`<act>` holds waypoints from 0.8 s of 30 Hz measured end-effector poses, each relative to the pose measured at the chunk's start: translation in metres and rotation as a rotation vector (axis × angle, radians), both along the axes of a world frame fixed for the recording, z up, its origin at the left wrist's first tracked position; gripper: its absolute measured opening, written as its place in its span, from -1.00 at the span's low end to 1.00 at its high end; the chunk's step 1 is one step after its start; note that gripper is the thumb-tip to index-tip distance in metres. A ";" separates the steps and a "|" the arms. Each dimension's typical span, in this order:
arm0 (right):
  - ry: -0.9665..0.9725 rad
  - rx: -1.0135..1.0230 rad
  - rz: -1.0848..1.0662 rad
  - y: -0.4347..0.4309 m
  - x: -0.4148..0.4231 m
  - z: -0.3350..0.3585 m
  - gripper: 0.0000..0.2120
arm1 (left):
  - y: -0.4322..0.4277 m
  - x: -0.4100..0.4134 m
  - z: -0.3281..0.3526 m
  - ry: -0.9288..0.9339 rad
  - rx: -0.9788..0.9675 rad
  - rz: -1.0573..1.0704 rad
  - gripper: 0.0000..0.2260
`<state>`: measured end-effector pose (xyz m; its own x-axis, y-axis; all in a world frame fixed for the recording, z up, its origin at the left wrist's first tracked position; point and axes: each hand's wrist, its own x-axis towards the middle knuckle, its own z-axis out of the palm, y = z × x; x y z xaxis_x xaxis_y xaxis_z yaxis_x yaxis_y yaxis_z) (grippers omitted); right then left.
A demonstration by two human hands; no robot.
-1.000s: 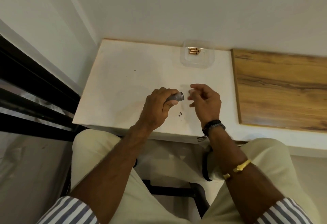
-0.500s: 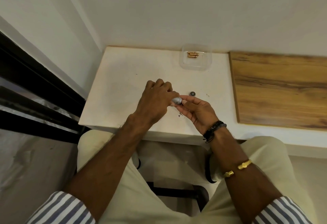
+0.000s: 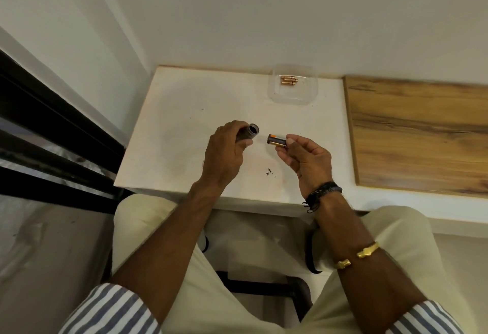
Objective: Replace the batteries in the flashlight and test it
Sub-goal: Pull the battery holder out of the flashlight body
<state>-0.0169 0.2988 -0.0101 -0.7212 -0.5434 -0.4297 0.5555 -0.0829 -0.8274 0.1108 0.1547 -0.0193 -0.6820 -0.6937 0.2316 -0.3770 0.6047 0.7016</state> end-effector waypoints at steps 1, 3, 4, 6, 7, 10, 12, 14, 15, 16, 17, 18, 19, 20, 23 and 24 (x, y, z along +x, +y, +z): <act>-0.004 0.002 0.001 0.000 0.001 -0.001 -0.88 | 0.000 -0.002 -0.002 0.041 0.049 0.008 -0.74; -0.009 0.010 0.006 -0.001 0.003 -0.004 -0.86 | 0.002 -0.005 -0.006 0.092 0.120 0.038 -0.75; -0.014 0.013 0.005 0.000 0.004 -0.005 -0.84 | 0.002 -0.006 -0.010 0.107 0.143 0.060 -0.76; -0.027 0.010 -0.004 0.001 0.005 -0.007 -0.81 | 0.001 -0.007 -0.015 0.134 0.166 0.100 -0.76; -0.032 0.006 -0.008 0.001 0.005 -0.008 -0.80 | 0.000 -0.007 -0.017 0.147 0.172 0.117 -0.77; -0.041 -0.002 -0.017 0.000 0.005 -0.010 -0.81 | -0.003 -0.007 -0.020 0.167 0.196 0.143 -0.79; -0.050 -0.009 -0.021 0.001 0.005 -0.011 -0.81 | -0.003 -0.006 -0.022 0.170 0.208 0.139 -0.79; -0.058 -0.014 -0.028 0.001 0.005 -0.012 -0.80 | -0.003 -0.007 -0.023 0.172 0.213 0.138 -0.79; -0.060 -0.017 -0.031 0.001 0.004 -0.012 -0.78 | -0.002 -0.007 -0.022 0.170 0.212 0.138 -0.79; -0.064 -0.022 -0.033 0.001 0.004 -0.012 -0.77 | -0.002 -0.008 -0.023 0.165 0.205 0.140 -0.78; -0.072 -0.029 -0.035 0.001 0.004 -0.012 -0.76 | -0.002 -0.008 -0.024 0.153 0.197 0.140 -0.77; -0.082 -0.037 -0.036 0.001 0.004 -0.012 -0.75 | -0.003 -0.008 -0.024 0.140 0.194 0.138 -0.75; -0.094 -0.045 -0.037 0.001 0.004 -0.012 -0.74 | -0.003 -0.008 -0.025 0.127 0.198 0.134 -0.74; -0.106 -0.053 -0.037 0.001 0.005 -0.012 -0.72 | -0.002 -0.008 -0.025 0.120 0.209 0.128 -0.70; -0.133 -0.085 -0.035 0.002 0.007 -0.009 -0.69 | 0.000 -0.005 -0.020 0.099 0.202 0.157 -0.53; -0.142 -0.097 -0.032 0.001 0.008 -0.006 -0.69 | 0.002 -0.003 -0.015 0.121 0.172 0.194 -0.50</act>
